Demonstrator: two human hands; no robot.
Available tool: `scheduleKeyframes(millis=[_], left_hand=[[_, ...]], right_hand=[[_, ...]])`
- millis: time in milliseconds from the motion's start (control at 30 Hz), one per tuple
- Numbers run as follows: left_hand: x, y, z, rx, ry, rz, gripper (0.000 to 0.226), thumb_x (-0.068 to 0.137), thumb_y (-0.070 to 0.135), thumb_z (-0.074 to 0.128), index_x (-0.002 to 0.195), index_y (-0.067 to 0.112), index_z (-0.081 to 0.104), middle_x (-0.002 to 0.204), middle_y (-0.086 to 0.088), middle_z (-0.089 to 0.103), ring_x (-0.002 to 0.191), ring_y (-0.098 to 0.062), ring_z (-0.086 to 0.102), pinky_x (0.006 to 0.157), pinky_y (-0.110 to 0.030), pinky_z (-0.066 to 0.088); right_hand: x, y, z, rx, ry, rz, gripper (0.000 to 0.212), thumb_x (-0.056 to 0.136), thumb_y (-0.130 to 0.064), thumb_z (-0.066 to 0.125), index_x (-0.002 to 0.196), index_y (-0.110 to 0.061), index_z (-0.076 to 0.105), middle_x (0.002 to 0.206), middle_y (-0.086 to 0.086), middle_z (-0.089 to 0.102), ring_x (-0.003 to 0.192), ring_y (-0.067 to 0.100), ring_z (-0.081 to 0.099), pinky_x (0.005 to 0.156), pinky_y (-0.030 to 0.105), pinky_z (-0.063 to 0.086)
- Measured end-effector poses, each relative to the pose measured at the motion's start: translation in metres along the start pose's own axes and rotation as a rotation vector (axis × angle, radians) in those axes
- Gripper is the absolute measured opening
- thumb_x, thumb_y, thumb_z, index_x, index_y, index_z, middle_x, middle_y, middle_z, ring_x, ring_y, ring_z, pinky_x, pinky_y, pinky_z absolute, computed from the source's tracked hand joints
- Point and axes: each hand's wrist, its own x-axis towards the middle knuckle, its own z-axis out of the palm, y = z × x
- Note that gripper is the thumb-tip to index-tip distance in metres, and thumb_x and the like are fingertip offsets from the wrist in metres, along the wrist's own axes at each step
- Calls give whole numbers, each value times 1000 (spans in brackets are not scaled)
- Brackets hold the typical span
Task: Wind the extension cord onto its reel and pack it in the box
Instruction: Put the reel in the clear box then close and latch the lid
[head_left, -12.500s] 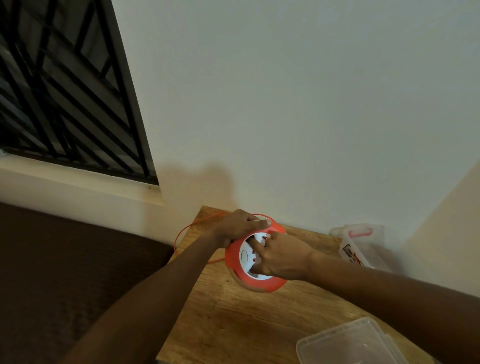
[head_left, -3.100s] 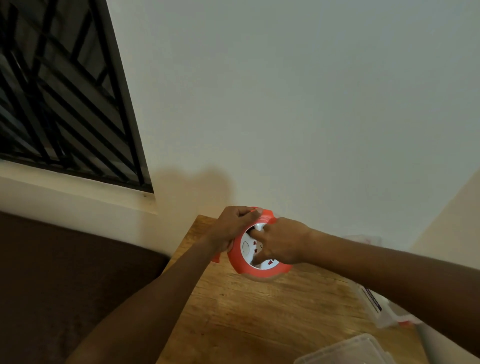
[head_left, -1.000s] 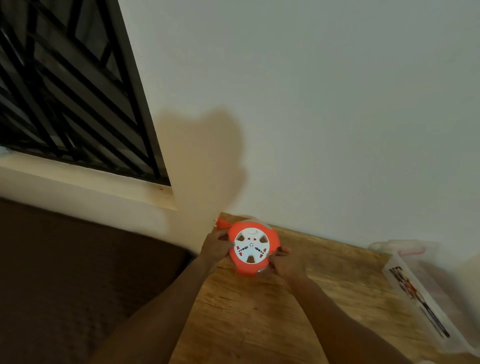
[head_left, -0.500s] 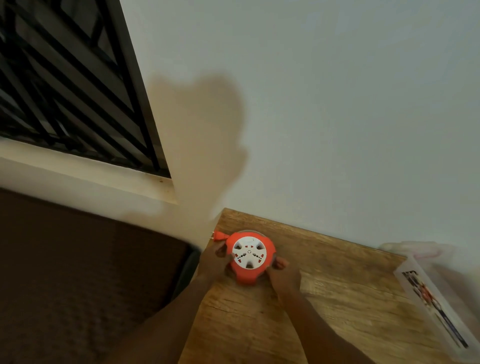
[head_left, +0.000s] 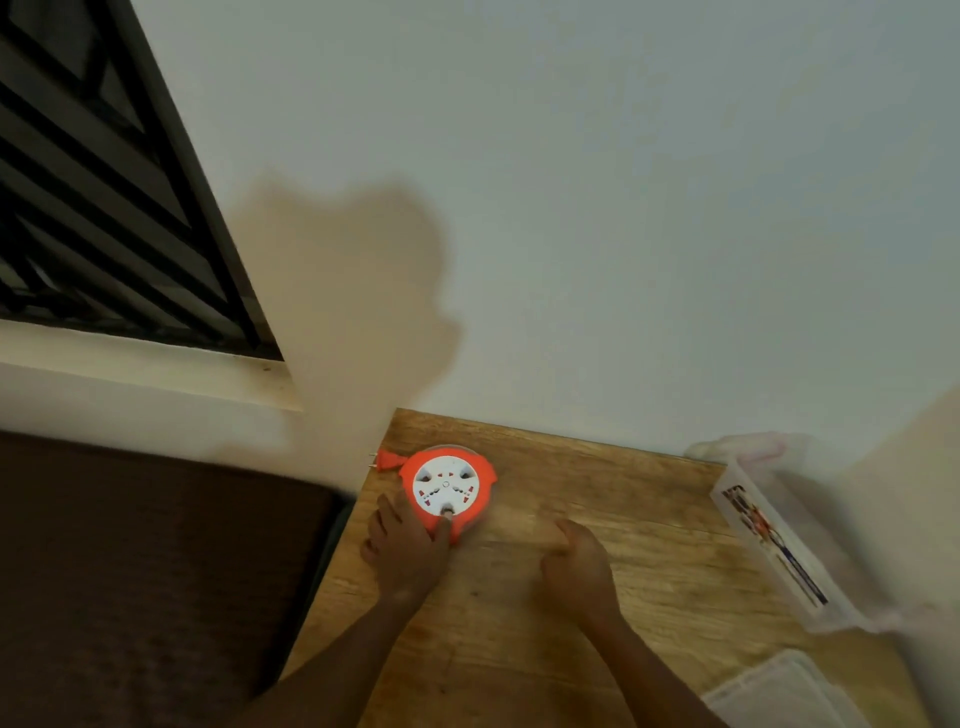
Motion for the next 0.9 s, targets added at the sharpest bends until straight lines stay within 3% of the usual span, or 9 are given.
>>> scheduleKeyframes(millis=[167,267,367,433,500,567,667,733,900], left_hand=[[-31,23,12,175,20,263,94,95,63,54,166,14,16,173,-21,9,158,-44,13,122,-64,21],[-45,56,21,193,-56,467,91,99,62,49,167,17,9,175,-15,0,161,-37,0,125,-61,11],[-53,101,28,164,-157,702,86,102,57,49,167,17,8,176,-9,-4,162,-30,-4,128,-51,3],[-60,137,34,205,-218,843,84,103,55,50,166,15,12,176,-11,4,162,-29,0,128,-42,0],[-69,171,39,188,-311,885,83,103,55,51,166,17,14,175,-12,9,162,-30,5,129,-44,8],[-80,203,46,206,-386,932,83,102,56,53,167,21,14,176,-9,9,161,-30,12,127,-48,19],[-93,242,58,271,-471,1015,80,101,51,59,166,27,17,176,-5,6,160,-29,18,123,-49,30],[-100,265,66,333,-490,1068,79,101,49,61,165,30,19,176,-3,7,159,-27,22,119,-50,36],[-118,301,94,401,-524,1134,83,99,43,65,165,33,17,176,-4,10,161,-26,17,126,-47,28]], right_hand=[[-29,53,-42,10,125,57,38,84,2,57,113,-19,69,102,-10,64,94,10,63,67,-2,37],[-48,75,-69,18,227,16,38,84,2,60,112,-21,70,95,-24,56,83,-3,56,66,-5,35],[-70,96,-91,41,257,37,24,88,-12,56,103,-25,70,91,-14,68,84,8,65,73,12,48],[-84,115,-104,63,247,82,34,83,-12,58,115,-15,67,105,2,70,98,22,66,85,35,53],[-97,130,-118,19,292,104,46,79,-4,66,124,-3,63,118,12,67,112,31,60,98,45,47],[-111,143,-135,6,365,139,46,78,2,69,123,-3,63,118,10,66,114,29,59,100,44,45],[-125,154,-159,40,484,123,31,75,2,68,88,-27,67,84,-11,67,82,11,64,76,30,51],[-130,167,-173,17,516,172,26,73,-1,67,74,-27,65,70,-12,64,68,7,61,62,25,47],[-141,209,-192,-24,480,287,21,78,-13,66,98,-7,70,94,6,70,89,28,65,80,40,54]])
